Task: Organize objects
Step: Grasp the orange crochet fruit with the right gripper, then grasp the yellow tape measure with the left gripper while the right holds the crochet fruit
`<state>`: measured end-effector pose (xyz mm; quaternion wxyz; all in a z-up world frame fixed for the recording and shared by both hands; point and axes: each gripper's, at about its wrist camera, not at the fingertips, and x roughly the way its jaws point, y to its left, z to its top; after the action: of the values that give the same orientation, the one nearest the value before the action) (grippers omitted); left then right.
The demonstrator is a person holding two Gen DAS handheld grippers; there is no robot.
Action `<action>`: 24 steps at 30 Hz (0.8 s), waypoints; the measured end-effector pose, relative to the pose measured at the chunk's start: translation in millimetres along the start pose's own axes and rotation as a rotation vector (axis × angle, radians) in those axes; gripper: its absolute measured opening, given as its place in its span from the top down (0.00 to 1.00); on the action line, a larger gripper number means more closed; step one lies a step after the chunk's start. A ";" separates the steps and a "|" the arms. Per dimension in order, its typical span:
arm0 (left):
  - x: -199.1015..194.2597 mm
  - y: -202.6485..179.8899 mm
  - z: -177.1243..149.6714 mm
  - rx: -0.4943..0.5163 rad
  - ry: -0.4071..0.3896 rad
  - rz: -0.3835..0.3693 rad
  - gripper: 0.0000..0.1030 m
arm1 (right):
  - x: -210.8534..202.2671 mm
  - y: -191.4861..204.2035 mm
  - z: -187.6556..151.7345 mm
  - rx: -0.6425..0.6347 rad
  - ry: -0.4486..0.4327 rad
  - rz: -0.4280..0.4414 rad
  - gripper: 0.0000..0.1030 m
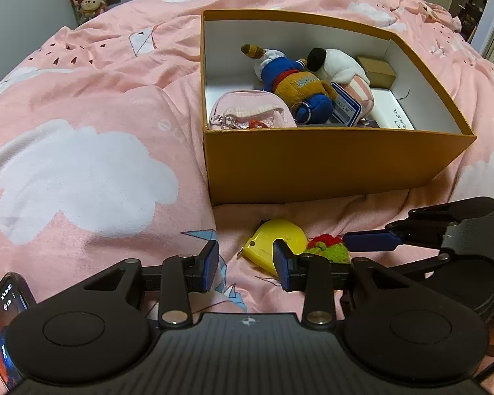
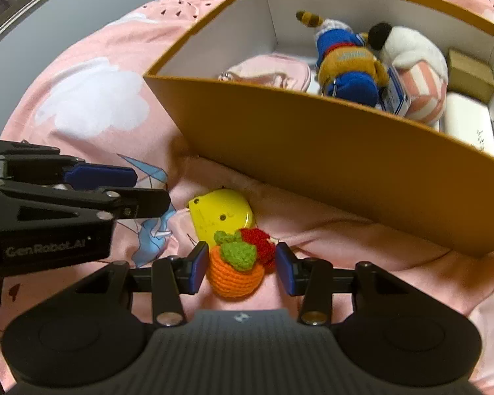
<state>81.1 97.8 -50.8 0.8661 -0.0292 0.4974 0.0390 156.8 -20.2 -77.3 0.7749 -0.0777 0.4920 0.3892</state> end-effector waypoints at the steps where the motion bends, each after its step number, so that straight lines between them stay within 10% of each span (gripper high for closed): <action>1: 0.2 -0.3 0.2 0.002 0.001 0.000 0.60 | 1.5 -0.5 -0.5 0.003 0.005 0.001 0.54; 13: -1.4 -12.7 -1.3 0.067 -0.020 -0.017 0.59 | -19.2 -6.5 -5.3 0.018 -0.022 -0.010 0.63; 24: 19.1 -44.6 -7.4 0.282 -0.041 0.030 0.32 | -42.2 -41.6 -18.0 0.035 -0.046 -0.160 0.63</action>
<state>88.7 53.5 -70.5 0.8710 0.1010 0.4804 -0.0180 163.4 -80.0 -62.6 0.8159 -0.0939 0.4729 0.3191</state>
